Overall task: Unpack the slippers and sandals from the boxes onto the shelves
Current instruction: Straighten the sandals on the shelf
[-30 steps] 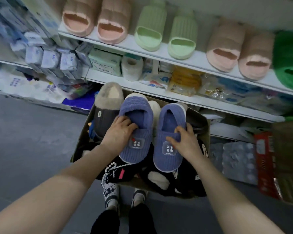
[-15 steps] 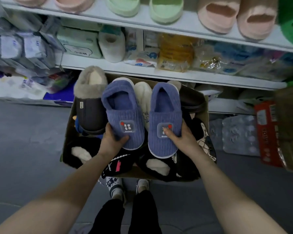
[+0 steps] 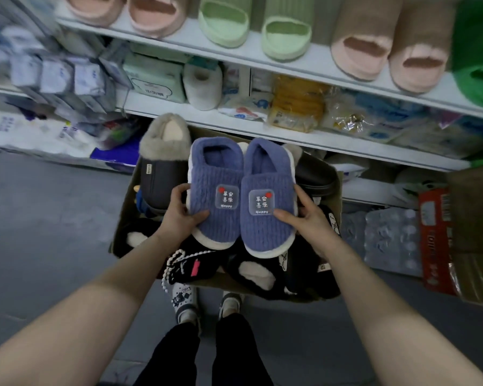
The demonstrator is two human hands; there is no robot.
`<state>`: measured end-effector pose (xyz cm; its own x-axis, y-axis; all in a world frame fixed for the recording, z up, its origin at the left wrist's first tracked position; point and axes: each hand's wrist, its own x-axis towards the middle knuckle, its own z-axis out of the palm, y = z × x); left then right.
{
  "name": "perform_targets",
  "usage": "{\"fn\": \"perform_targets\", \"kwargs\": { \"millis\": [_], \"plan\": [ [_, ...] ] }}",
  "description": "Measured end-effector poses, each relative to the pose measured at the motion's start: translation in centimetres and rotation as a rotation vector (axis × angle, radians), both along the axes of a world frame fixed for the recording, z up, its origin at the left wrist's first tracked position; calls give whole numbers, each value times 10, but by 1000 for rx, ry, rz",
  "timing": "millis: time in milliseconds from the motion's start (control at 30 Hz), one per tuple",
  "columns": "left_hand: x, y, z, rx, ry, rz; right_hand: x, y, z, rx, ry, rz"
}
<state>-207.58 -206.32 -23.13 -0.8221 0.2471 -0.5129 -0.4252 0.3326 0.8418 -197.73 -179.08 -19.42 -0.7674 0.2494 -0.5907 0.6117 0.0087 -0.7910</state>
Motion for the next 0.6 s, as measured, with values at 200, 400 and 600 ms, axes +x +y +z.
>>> {"fn": "perform_targets", "kwargs": {
  "millis": [200,400,600],
  "plan": [
    [-1,-20,39,76,-67,-2,-3,-6,41,16,36,-57],
    [6,-40,110,198,-40,28,-2,-19,102,67,193,-114],
    [-14,-64,182,219,44,4,-12,-33,182,100,350,-86]
  ]
}}
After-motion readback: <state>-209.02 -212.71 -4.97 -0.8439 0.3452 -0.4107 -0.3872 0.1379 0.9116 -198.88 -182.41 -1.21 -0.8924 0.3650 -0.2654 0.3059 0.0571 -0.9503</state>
